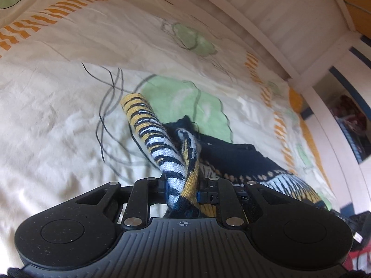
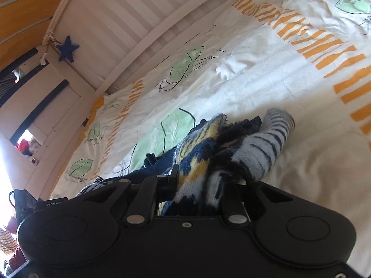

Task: Fold small clothes

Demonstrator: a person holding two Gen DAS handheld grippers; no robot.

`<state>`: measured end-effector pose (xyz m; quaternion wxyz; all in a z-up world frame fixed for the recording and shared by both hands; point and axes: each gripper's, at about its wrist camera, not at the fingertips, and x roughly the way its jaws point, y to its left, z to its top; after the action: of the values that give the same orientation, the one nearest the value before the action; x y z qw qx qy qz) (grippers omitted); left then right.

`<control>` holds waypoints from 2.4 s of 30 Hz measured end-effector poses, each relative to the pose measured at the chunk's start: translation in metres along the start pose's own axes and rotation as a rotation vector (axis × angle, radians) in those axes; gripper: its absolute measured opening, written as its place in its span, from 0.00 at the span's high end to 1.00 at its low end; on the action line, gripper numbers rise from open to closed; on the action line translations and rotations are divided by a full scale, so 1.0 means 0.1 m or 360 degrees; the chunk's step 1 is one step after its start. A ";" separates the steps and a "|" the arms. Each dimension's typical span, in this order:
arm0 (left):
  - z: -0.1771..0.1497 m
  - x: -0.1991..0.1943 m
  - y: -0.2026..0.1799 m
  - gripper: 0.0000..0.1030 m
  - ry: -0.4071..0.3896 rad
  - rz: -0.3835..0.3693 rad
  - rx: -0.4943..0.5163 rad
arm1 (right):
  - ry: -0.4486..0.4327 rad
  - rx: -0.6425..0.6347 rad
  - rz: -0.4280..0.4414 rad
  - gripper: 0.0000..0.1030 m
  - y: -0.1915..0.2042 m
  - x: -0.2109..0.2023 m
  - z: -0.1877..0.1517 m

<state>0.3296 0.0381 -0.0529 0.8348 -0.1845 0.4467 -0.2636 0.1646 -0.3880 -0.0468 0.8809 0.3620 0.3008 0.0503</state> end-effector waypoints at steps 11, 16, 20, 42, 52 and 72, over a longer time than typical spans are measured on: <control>-0.90 -0.13 0.28 0.69 0.0196 0.0252 -0.0001 | 0.0218 0.0038 -0.0290 0.59 -0.37 -0.37 -0.70; -1.00 -0.15 0.41 0.64 0.0117 0.0240 -0.0060 | 0.0158 0.0128 -0.0221 0.45 -0.56 -0.46 -0.73; -0.94 -0.09 0.39 0.61 0.0108 0.0252 -0.0058 | 0.0098 0.0153 -0.0138 0.28 -0.64 -0.45 -0.60; -0.88 -0.12 0.43 0.50 0.0041 0.0218 -0.0135 | -0.0073 0.0103 -0.0447 0.26 -0.78 -0.42 -0.32; -0.67 -0.03 0.42 0.48 -0.0143 0.0083 -0.0265 | -0.0075 0.0109 -0.0353 0.22 -0.81 -0.36 -0.30; -0.77 -0.28 -0.68 0.43 -0.0231 0.0341 0.0312 | -0.0208 -0.0239 -0.0499 0.26 -0.63 -0.51 -0.27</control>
<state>0.2327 -0.0048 -0.0386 0.9023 -0.0721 0.3743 -0.2014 0.0995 -0.4340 -0.0783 0.9201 0.2463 0.2912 -0.0890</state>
